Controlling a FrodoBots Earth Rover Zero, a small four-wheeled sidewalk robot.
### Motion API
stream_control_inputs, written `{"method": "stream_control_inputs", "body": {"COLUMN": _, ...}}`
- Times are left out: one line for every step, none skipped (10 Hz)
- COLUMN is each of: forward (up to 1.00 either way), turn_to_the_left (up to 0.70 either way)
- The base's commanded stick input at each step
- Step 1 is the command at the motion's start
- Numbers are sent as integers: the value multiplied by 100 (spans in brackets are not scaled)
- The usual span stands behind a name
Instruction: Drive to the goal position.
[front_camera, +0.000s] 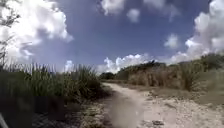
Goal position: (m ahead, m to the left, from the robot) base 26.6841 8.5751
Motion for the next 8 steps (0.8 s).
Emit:
{"method": "stream_control_inputs", "body": {"forward": 70, "turn_to_the_left": 0}}
{"method": "stream_control_inputs", "body": {"forward": 70, "turn_to_the_left": 0}}
{"method": "stream_control_inputs", "body": {"forward": 70, "turn_to_the_left": 0}}
{"method": "stream_control_inputs", "body": {"forward": 70, "turn_to_the_left": 0}}
{"method": "stream_control_inputs", "body": {"forward": 70, "turn_to_the_left": 0}}
{"method": "stream_control_inputs", "body": {"forward": 70, "turn_to_the_left": 0}}
{"method": "stream_control_inputs", "body": {"forward": 70, "turn_to_the_left": 0}}
{"method": "stream_control_inputs", "body": {"forward": 70, "turn_to_the_left": 0}}
